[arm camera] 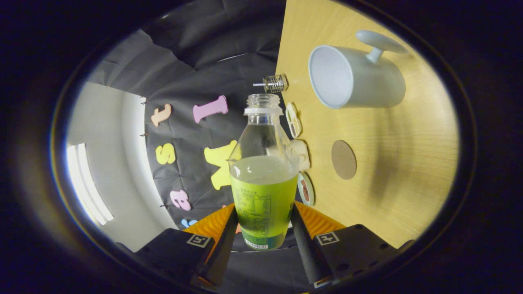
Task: Take the bottle from table, then pour the juice into the cup, finally place the bottle on the coaster
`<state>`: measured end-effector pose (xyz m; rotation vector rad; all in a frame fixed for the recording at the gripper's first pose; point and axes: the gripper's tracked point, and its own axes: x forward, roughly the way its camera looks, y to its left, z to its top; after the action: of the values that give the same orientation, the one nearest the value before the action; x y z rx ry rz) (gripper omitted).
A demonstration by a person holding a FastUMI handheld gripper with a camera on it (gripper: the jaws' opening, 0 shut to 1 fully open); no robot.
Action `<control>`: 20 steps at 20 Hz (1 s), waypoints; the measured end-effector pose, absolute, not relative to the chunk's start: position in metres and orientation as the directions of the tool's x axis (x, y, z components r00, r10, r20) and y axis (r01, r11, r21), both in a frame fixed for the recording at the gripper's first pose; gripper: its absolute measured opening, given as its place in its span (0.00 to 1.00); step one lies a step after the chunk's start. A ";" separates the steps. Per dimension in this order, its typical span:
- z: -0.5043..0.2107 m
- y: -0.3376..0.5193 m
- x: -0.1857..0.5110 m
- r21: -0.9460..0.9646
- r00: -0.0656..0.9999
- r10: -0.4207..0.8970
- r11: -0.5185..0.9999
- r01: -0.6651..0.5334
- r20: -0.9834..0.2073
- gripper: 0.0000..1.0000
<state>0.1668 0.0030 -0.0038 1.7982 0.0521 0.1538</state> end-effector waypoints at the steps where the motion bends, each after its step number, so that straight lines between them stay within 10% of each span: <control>1: -0.002 0.003 0.167 0.969 0.989 0.120 -0.241 -0.051 0.082 0.78; 20: 0.016 -0.006 0.175 0.920 0.987 0.089 -0.382 -0.092 0.135 0.78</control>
<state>0.1752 -0.0065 0.0162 1.9533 -0.0018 0.1917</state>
